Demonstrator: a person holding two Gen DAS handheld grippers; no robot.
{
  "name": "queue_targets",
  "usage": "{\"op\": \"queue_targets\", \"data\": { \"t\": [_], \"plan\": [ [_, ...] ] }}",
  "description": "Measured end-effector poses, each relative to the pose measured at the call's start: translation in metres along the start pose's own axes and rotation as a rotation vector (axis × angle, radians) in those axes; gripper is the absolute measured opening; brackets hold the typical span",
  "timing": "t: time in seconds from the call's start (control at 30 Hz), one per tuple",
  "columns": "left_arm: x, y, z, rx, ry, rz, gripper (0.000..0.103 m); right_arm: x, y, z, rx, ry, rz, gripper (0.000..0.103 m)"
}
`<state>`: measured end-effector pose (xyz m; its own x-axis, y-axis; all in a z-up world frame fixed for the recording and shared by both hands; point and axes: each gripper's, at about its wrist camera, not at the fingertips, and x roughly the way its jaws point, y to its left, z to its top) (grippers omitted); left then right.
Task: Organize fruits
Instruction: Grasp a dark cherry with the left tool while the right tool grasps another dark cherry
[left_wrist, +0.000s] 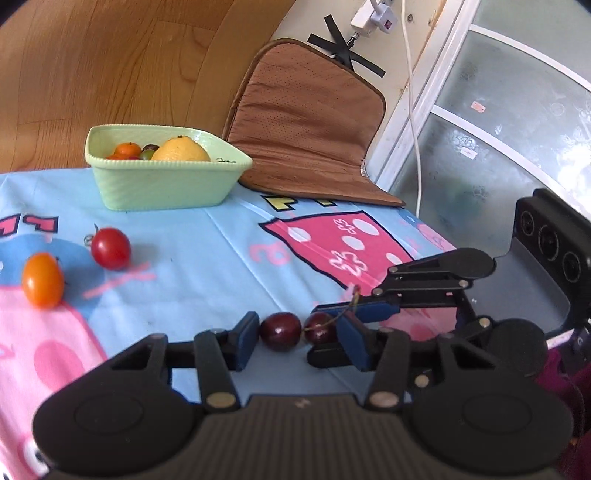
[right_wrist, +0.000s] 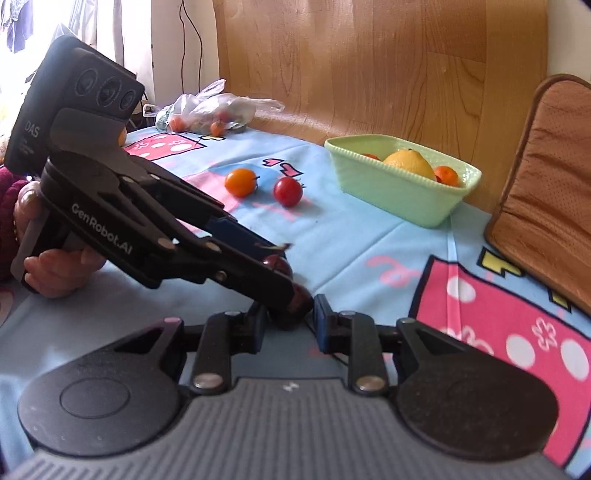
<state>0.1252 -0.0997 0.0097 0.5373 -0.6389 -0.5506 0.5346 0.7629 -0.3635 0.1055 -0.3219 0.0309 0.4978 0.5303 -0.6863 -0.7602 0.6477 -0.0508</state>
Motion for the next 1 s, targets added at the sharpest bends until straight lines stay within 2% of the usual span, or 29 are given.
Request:
{"op": "queue_targets", "data": {
  "t": [0.13, 0.23, 0.43, 0.47, 0.53, 0.57, 0.67, 0.7, 0.77, 0.87, 0.97, 1.0],
  "plan": [
    [-0.019, 0.006, -0.013, -0.104, -0.030, -0.015, 0.040, -0.004, 0.006, -0.004, 0.022, -0.015, 0.000, 0.029],
    [-0.038, 0.015, -0.022, -0.169, -0.066, 0.022, 0.027, -0.003, 0.013, -0.005, 0.035, -0.025, 0.011, 0.029],
    [-0.067, 0.025, -0.035, -0.230, -0.100, 0.057, 0.027, -0.004, 0.030, -0.006, 0.026, -0.028, 0.011, 0.030],
    [-0.069, 0.023, -0.034, -0.224, -0.103, 0.057, 0.028, -0.003, 0.031, -0.006, 0.025, -0.030, 0.001, 0.030],
    [-0.066, 0.017, -0.029, -0.198, -0.106, 0.066, 0.041, -0.004, 0.032, -0.007, 0.029, -0.033, -0.014, 0.030],
    [-0.063, 0.013, -0.026, -0.178, -0.107, 0.071, 0.043, -0.004, 0.033, -0.007, 0.027, -0.035, -0.030, 0.030],
    [-0.049, 0.000, -0.016, -0.112, -0.104, 0.107, 0.058, -0.007, 0.033, -0.009, 0.021, -0.042, -0.062, 0.030],
    [-0.043, -0.002, -0.013, -0.095, -0.098, 0.132, 0.061, -0.008, 0.032, -0.010, 0.025, -0.043, -0.064, 0.030],
    [-0.030, -0.002, -0.008, -0.083, -0.080, 0.180, 0.061, -0.008, 0.031, -0.011, 0.032, -0.044, -0.071, 0.030],
    [-0.015, -0.002, -0.007, -0.070, -0.047, 0.221, 0.053, -0.009, 0.028, -0.013, 0.039, -0.048, -0.071, 0.030],
    [-0.016, -0.007, -0.013, -0.020, -0.045, 0.267, 0.026, -0.011, 0.026, -0.014, 0.051, -0.050, -0.064, 0.030],
    [-0.018, -0.005, -0.015, -0.029, -0.043, 0.256, 0.025, -0.012, 0.026, -0.014, 0.053, -0.051, -0.062, 0.029]
  ]
}}
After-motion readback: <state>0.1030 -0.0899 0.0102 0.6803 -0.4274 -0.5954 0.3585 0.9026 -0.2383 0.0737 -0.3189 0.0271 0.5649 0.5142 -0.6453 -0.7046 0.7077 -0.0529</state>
